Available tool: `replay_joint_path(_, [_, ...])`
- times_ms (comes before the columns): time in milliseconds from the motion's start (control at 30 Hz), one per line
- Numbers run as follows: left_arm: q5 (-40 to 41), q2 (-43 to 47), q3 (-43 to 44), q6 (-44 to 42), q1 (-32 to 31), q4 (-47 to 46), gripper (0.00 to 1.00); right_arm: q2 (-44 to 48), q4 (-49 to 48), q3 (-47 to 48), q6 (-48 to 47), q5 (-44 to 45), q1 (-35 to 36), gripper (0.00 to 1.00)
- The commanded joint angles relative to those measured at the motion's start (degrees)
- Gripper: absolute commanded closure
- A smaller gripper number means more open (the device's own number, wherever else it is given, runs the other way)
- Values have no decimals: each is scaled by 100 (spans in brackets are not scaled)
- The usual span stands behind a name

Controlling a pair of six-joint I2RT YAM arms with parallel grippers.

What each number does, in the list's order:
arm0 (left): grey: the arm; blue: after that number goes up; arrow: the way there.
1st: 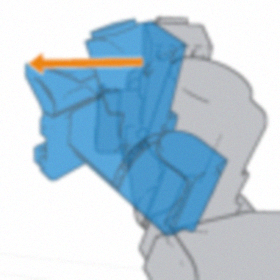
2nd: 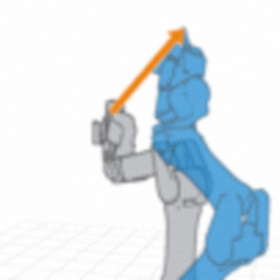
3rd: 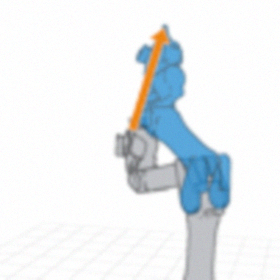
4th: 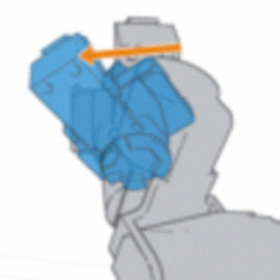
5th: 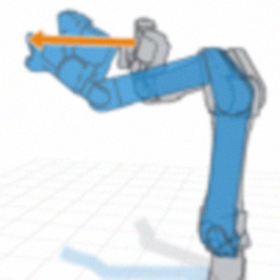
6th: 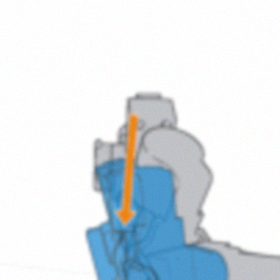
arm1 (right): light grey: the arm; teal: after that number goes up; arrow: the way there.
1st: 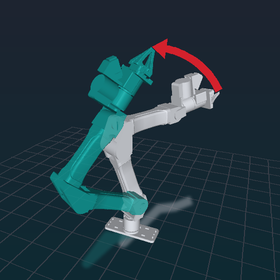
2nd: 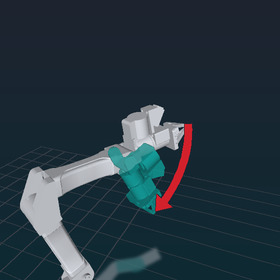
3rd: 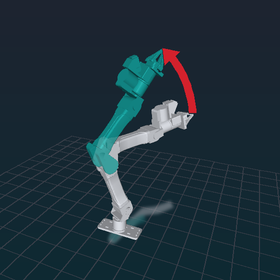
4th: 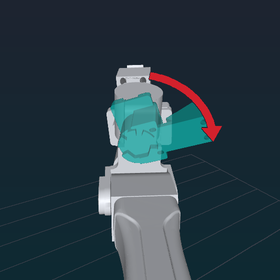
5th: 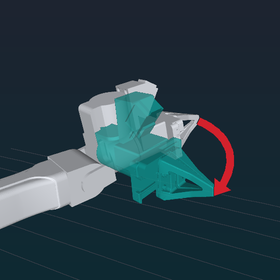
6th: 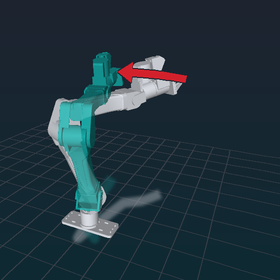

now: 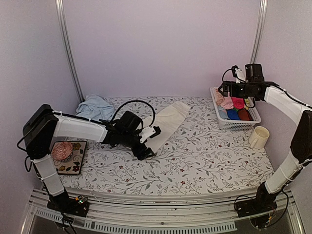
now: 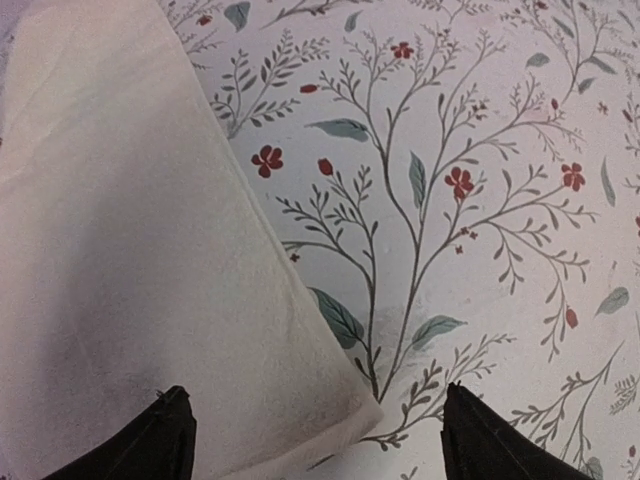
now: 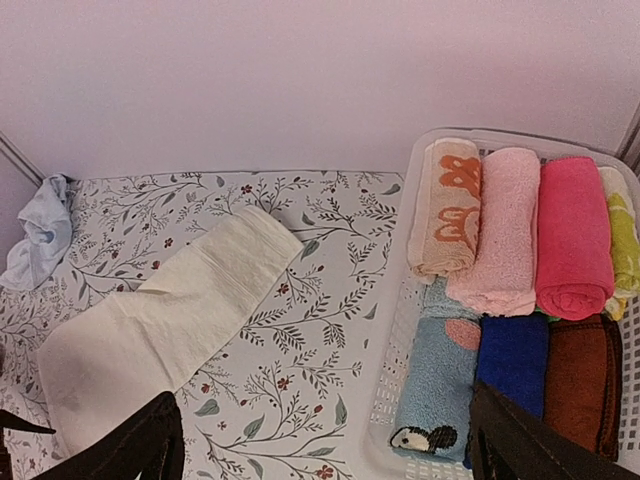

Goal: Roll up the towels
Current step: Pick up the towel from the center of the board.

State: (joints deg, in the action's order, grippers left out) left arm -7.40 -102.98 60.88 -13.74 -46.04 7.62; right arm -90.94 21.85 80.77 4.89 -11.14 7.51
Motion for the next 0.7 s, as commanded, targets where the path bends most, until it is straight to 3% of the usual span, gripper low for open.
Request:
replay_joint_path(0, [-408,329,-283,-606,-85,225,15,-52,92,169,-32,-145,64,1])
replay_joint_path(233, [39,187,-325,-982,-151,276,17,95,87,12,-23,-183,124,1])
replay_joint_path(667, [245,-337,-157,-1263,-405,345,40,260,18,-135,-51,-168,128,1])
